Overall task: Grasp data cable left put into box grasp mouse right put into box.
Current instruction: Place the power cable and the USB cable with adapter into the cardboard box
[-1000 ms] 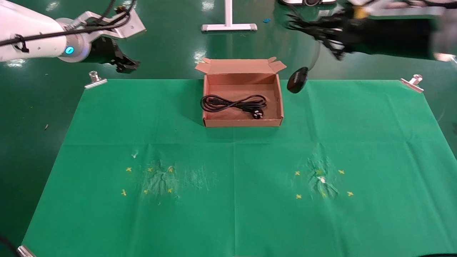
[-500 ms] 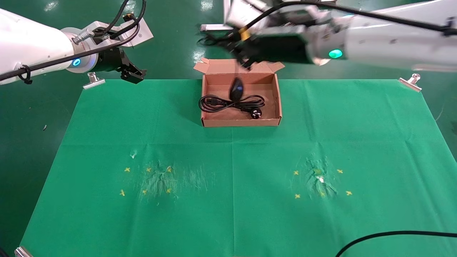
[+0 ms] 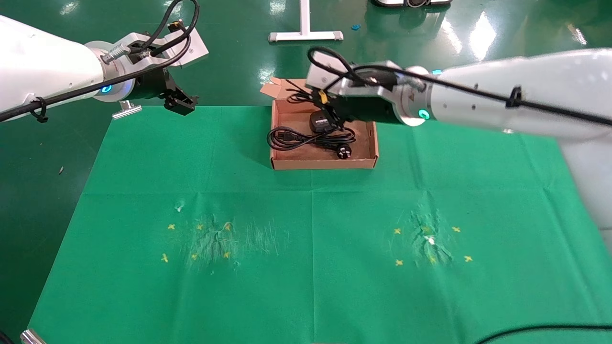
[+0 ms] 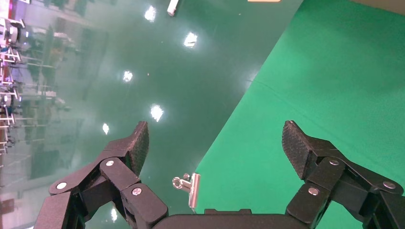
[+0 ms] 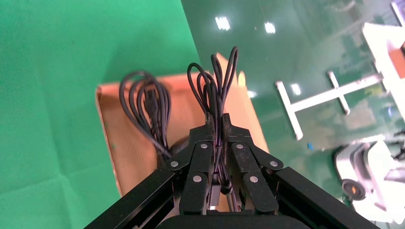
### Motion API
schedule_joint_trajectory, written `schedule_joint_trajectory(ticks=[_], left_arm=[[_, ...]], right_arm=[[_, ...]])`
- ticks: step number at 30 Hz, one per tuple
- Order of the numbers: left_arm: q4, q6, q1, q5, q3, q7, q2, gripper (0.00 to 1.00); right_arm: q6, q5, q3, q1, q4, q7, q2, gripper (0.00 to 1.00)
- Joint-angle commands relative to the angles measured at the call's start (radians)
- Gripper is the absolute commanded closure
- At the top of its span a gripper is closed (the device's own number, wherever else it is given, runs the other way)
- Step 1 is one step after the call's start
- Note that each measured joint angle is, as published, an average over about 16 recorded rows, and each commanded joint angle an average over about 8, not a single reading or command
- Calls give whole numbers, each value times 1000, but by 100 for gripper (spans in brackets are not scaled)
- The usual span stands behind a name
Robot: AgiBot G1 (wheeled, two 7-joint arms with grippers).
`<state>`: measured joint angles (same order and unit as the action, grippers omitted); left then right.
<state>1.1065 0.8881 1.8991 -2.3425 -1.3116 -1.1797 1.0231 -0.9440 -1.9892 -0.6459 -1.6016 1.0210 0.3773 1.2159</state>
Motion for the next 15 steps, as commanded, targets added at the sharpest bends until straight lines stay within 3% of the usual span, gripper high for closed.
schedule_joint_trajectory(ticks=[1, 3, 4, 15], left_arm=[[4, 1, 0, -3, 0, -2, -1, 0], [6, 2, -1, -4, -1, -3, -2, 0], [6, 2, -1, -4, -1, -3, -2, 0], [1, 1, -1, -2, 0, -3, 0, 0]], right_arm=[[16, -18, -5, 14, -6, 5, 3, 28], [21, -22, -6, 20, -9, 7, 4, 4], [23, -22, -6, 21, -10, 7, 3, 0], [14, -13, -3, 11, -3, 3, 0, 0]])
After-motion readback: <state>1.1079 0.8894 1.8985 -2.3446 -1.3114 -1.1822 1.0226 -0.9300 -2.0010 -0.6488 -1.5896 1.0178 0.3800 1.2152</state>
